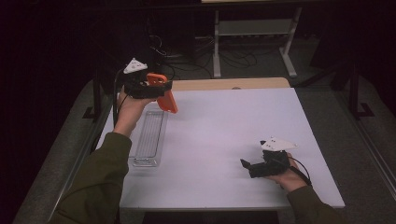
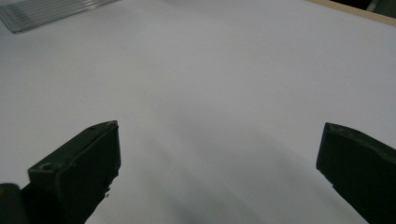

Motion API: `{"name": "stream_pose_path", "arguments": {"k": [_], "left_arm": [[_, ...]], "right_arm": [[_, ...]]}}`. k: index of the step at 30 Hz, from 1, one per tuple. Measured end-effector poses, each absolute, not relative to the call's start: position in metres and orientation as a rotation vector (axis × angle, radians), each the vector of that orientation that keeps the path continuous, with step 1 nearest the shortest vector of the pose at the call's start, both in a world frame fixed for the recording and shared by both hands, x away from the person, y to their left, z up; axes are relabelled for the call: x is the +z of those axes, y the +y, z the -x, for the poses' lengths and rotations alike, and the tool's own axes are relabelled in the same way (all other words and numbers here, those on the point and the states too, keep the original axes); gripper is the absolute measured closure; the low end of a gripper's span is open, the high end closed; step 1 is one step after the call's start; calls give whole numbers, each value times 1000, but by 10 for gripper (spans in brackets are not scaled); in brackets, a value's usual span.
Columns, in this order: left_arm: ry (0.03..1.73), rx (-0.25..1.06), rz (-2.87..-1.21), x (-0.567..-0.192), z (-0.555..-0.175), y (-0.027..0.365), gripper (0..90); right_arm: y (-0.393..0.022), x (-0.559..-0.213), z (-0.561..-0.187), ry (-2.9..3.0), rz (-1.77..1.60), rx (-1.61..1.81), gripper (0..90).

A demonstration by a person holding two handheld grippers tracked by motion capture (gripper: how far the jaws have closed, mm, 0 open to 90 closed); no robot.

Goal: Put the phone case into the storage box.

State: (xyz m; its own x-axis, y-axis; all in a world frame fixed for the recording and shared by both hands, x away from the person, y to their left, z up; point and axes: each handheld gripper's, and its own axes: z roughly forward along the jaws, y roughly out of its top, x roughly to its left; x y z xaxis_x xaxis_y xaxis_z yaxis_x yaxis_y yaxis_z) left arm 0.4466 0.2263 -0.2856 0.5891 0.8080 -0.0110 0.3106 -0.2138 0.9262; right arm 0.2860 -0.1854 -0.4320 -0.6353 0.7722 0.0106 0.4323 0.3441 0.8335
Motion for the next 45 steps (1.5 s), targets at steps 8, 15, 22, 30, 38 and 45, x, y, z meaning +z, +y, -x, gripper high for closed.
{"name": "stream_pose_path", "arguments": {"k": [8,15,22,30,38,45], "left_arm": [[957,655,-1790,-286,-454,237,140],[1017,707,-1785,-290,-461,243,140],[1070,761,-1781,-297,-468,247,139],[1144,817,-1767,-306,-475,248,139],[1200,843,-1764,-320,-482,248,137],[1238,870,-1763,-334,-485,248,136]], "right_arm": [[-185,-432,-286,2225,-1061,1204,0],[-185,-432,-286,2228,-1059,1200,0],[-186,-432,-285,2228,-1059,1206,0],[-186,-431,-285,2225,-1049,1214,0],[-187,-431,-284,2225,-1052,1217,0],[-186,-432,-284,2231,-1055,1217,0]]}}
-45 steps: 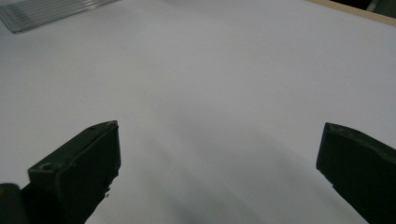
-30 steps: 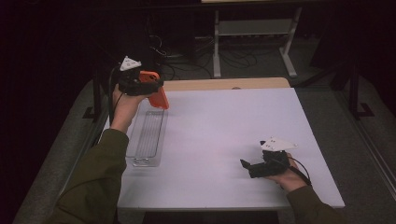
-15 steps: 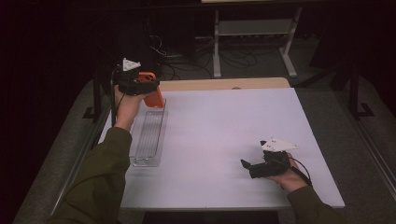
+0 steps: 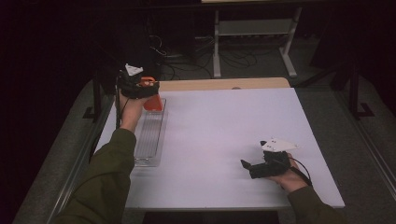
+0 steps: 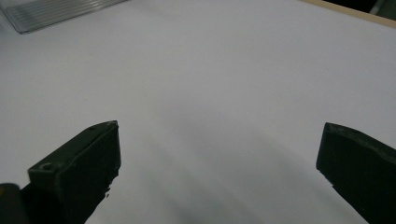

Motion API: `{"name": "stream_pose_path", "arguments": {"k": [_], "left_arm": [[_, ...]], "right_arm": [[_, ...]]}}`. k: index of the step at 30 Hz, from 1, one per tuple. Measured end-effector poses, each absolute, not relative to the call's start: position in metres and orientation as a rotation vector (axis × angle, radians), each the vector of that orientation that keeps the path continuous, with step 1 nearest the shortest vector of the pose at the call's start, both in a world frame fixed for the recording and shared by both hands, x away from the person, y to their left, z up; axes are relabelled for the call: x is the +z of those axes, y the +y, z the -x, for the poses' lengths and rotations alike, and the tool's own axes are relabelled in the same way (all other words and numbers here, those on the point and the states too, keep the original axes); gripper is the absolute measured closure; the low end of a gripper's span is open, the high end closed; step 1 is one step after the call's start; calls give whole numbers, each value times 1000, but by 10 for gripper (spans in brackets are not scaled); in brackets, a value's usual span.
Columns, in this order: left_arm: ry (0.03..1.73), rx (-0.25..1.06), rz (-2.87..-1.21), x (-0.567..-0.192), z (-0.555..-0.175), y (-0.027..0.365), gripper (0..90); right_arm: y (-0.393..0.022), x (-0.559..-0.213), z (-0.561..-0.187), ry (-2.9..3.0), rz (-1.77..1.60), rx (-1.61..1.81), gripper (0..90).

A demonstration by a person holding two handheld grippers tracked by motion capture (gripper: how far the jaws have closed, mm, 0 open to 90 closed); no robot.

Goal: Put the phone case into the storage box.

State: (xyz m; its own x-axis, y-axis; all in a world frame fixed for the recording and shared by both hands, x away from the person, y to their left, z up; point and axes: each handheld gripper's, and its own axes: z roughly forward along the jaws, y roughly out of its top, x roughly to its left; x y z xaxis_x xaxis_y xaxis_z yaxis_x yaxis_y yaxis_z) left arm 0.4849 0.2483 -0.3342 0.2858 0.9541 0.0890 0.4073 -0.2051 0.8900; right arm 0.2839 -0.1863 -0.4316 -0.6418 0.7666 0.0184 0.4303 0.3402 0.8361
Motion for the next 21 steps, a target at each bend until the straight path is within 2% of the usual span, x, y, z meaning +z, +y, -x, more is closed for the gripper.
{"name": "stream_pose_path", "arguments": {"k": [21], "left_arm": [[1311,878,-1800,-360,-500,244,133]], "right_arm": [[-188,-432,-284,2226,-1049,1228,0]]}}
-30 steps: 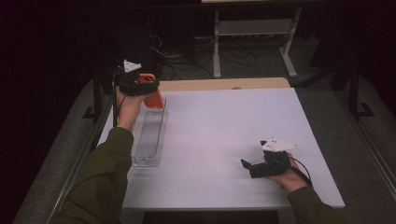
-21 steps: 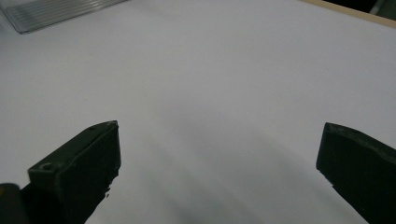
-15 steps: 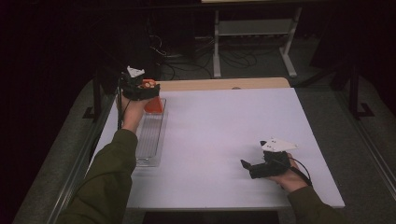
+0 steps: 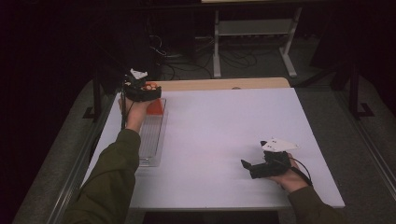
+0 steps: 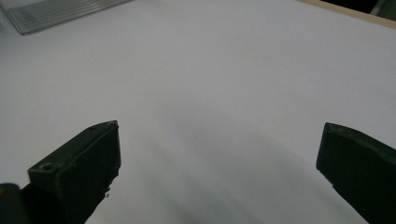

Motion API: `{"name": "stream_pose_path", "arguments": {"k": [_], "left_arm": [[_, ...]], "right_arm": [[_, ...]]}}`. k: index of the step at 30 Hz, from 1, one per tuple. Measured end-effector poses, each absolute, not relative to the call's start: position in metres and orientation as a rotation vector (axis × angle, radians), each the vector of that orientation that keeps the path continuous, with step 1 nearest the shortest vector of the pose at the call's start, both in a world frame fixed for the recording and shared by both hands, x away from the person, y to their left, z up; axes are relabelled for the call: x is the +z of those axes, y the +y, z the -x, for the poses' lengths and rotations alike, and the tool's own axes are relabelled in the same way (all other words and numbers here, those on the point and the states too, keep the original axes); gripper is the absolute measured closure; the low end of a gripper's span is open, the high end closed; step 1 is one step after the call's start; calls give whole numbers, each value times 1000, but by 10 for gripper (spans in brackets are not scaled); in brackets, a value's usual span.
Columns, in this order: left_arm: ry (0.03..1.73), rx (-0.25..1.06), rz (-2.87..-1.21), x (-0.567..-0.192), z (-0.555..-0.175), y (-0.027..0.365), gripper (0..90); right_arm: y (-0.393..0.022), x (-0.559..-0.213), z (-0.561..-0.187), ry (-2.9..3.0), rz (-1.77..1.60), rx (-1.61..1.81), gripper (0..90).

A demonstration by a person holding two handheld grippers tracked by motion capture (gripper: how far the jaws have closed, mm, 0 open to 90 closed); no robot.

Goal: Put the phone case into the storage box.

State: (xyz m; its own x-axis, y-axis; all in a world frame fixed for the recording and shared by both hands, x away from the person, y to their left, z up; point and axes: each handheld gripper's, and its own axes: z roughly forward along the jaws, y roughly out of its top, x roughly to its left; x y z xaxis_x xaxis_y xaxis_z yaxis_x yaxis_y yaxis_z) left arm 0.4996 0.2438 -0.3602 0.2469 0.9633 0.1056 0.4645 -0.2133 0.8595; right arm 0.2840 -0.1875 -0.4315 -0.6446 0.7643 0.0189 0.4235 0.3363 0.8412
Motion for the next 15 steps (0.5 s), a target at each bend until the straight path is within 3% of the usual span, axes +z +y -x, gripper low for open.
{"name": "stream_pose_path", "arguments": {"k": [15], "left_arm": [[1327,896,-1818,-368,-506,241,128]], "right_arm": [[-188,-432,-284,2228,-1044,1230,0]]}}
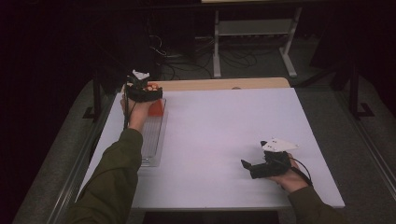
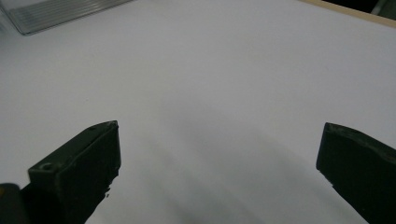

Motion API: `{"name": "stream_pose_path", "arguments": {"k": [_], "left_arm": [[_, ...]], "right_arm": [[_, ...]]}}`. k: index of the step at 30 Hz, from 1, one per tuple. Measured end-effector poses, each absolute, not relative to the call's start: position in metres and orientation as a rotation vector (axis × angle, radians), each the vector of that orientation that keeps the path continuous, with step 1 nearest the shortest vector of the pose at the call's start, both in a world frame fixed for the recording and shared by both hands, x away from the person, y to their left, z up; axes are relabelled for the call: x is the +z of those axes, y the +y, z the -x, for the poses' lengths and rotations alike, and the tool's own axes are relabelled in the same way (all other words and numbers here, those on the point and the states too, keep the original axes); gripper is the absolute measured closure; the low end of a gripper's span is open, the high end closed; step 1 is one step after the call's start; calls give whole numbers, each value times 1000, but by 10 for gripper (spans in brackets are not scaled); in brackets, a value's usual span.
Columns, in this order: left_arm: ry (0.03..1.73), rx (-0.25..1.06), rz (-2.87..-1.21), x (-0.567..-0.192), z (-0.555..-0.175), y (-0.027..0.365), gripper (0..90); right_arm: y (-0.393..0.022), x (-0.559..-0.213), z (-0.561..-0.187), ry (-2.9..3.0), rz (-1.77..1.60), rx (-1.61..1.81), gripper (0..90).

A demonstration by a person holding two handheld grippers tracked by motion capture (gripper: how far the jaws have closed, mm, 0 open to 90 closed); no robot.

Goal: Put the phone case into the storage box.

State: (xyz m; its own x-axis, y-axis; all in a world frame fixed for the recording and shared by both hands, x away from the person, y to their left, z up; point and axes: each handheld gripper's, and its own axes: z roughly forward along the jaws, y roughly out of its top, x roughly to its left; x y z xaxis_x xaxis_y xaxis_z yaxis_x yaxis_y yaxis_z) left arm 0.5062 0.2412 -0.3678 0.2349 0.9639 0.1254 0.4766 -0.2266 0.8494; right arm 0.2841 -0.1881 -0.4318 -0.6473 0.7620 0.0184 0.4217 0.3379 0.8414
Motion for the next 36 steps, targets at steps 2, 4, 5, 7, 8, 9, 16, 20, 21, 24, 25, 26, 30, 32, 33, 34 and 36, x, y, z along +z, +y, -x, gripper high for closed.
{"name": "stream_pose_path", "arguments": {"k": [2,4,5,7,8,9,16,20,21,24,25,26,30,32,33,34,36], "left_arm": [[1320,899,-1831,-368,-508,241,127],[1320,899,-1823,-368,-510,239,126],[1313,902,-1820,-369,-512,239,125],[1306,908,-1837,-370,-513,239,124],[1300,910,-1836,-370,-514,239,124],[1303,910,-1815,-371,-515,238,123],[1304,902,-1837,-371,-521,239,118],[1299,897,-1836,-373,-523,239,113],[1299,889,-1840,-374,-523,239,108],[1301,876,-1868,-375,-524,242,96],[1306,876,-1866,-375,-524,242,87],[1305,872,-1852,-376,-525,242,77],[1306,865,-1849,-376,-525,242,43],[1303,862,-1849,-375,-525,242,26],[1300,865,-1839,-375,-524,242,16],[1291,862,-1836,-374,-524,242,13],[1285,861,-1845,-374,-524,242,5]], "right_arm": [[-188,-432,-284,2229,-1042,1230,0],[-188,-432,-284,2229,-1043,1230,0],[-188,-432,-284,2229,-1043,1231,0],[-188,-432,-284,2228,-1044,1235,0],[-189,-431,-284,2229,-1043,1236,0],[-189,-432,-284,2227,-1042,1237,0],[-189,-432,-283,2229,-1044,1240,0],[-189,-432,-283,2228,-1045,1243,0],[-189,-432,-283,2228,-1042,1242,0],[-189,-432,-283,2230,-1044,1242,0],[-189,-432,-283,2231,-1045,1241,0],[-189,-432,-283,2229,-1037,1239,0],[-189,-432,-283,2231,-1036,1240,0],[-189,-432,-283,2231,-1044,1243,0],[-189,-432,-283,2232,-1044,1243,0],[-189,-432,-283,2232,-1039,1242,0],[-189,-432,-283,2232,-1040,1242,0]]}}
